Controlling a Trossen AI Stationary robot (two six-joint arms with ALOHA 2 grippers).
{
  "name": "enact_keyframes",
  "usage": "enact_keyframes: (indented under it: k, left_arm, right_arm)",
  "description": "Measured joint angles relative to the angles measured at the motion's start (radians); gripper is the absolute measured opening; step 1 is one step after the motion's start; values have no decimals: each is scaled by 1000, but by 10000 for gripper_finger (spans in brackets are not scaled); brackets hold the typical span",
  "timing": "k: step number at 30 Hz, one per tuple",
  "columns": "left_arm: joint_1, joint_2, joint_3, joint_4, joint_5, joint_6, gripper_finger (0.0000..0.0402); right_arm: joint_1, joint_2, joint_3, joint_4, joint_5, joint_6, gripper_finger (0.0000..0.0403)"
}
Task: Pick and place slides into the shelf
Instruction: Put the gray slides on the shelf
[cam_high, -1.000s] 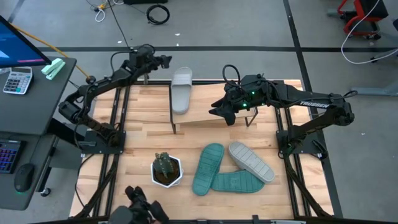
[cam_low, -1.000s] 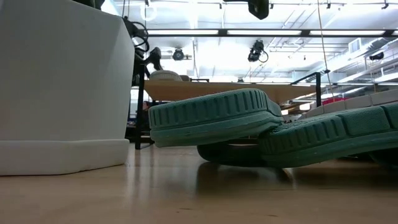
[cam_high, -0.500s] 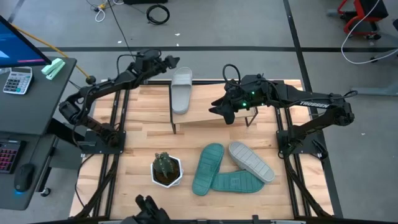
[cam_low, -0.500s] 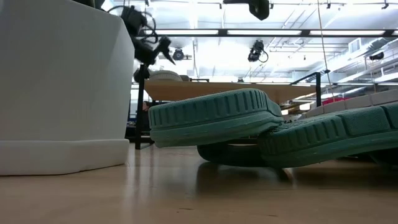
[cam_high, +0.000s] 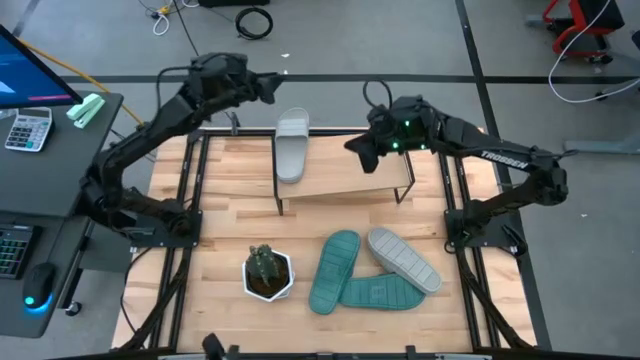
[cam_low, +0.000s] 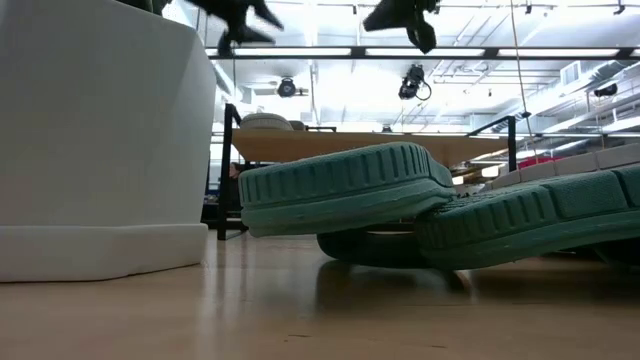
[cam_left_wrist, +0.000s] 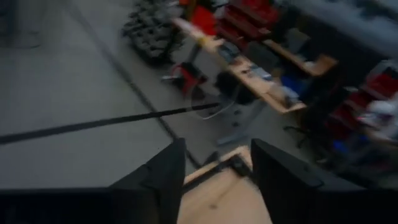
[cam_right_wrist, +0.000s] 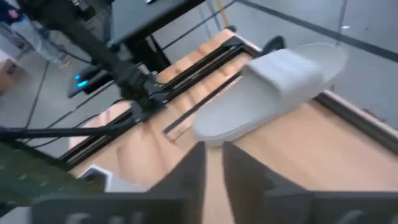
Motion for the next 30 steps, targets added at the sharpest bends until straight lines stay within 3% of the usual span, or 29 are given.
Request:
enact_keyframes:
  k: [3,7,10,15,20,30]
  left_arm:
    - [-40,-41,12,-44,69,-15,145]
    - [-112,-97,12,-147,110,-7,112]
    - [-165,-128,12,-210,99,22,94]
    - [-241,-137,12,-242,88,39,74]
    - [-315,-130,12,-240,88,39,66]
    - [-510,-130,12,-237,88,86,70]
  right_arm:
    - [-63,-7,0,-78,-54,-29,9]
    - [-113,-45,0,-285,-193,-70,22]
    - [-91,-91,0,-457,-231,-125,18]
    - [18,-184,0,-672,-241,-144,4]
    - [158,-268,0,-793,-239,-61,11]
    - [415,-404,-152,-818,-233,139,28]
